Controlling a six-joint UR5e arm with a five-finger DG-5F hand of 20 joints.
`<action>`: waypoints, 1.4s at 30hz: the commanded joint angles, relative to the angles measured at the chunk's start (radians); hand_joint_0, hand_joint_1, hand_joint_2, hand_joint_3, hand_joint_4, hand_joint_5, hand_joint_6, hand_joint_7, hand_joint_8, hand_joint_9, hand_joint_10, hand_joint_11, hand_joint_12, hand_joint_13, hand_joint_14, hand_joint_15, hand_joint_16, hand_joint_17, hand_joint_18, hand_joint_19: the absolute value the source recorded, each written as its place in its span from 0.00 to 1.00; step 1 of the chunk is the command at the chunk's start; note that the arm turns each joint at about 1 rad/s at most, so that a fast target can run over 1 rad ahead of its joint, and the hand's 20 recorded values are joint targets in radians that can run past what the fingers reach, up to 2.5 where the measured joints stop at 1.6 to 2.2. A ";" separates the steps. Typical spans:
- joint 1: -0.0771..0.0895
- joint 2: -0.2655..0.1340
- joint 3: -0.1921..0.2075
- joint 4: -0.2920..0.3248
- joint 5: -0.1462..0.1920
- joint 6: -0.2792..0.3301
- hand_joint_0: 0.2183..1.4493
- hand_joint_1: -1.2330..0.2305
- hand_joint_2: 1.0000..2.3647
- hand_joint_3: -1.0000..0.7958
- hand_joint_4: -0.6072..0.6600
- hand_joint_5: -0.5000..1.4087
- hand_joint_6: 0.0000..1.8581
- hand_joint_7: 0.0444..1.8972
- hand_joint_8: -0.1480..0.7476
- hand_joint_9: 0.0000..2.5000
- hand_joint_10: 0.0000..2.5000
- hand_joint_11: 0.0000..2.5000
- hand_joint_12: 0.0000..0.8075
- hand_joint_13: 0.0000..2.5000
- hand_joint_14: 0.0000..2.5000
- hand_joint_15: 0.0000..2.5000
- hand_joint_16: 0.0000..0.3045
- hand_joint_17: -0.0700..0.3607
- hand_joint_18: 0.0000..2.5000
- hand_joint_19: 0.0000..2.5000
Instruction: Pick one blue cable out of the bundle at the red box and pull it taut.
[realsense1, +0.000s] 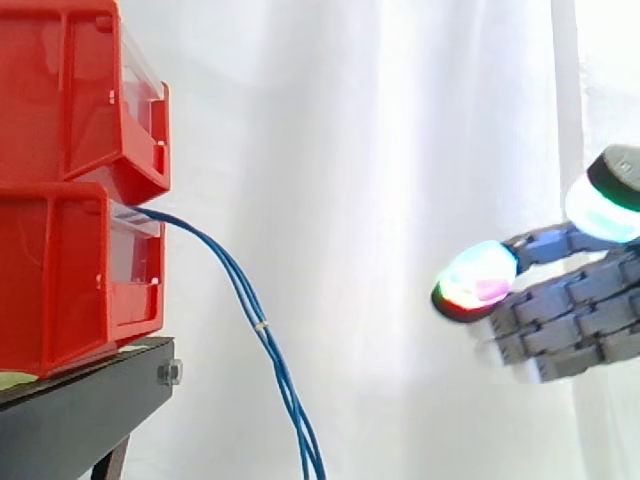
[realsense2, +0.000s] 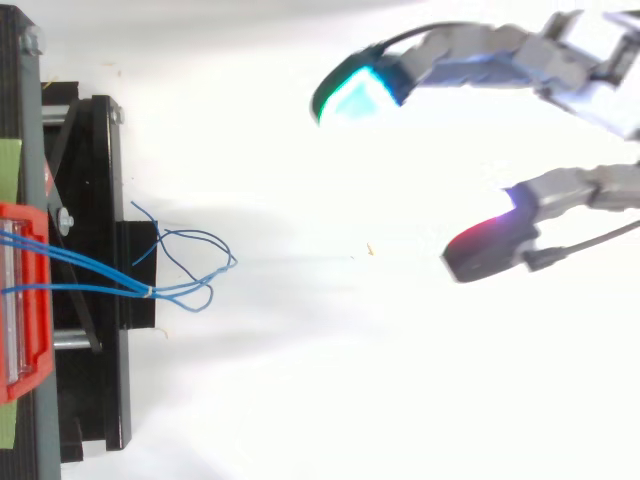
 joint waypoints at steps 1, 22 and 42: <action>-0.006 -0.108 0.109 -0.047 -0.080 0.038 0.22 0.31 0.00 0.28 0.76 0.19 0.27 0.35 0.52 0.18 0.00 0.00 0.45 0.19 0.00 0.01 0.19 0.46 0.14 0.04; -0.010 -0.330 0.310 0.039 -0.183 0.055 0.22 0.34 0.00 0.28 0.77 0.20 0.27 0.36 0.54 0.21 0.00 0.00 0.46 0.20 0.00 0.03 0.19 0.46 0.14 0.04; -0.014 -0.418 0.470 0.029 -0.249 0.089 0.24 0.34 0.00 0.28 0.77 0.21 0.27 0.41 0.53 0.22 0.00 0.00 0.44 0.21 0.00 0.03 0.18 0.45 0.15 0.06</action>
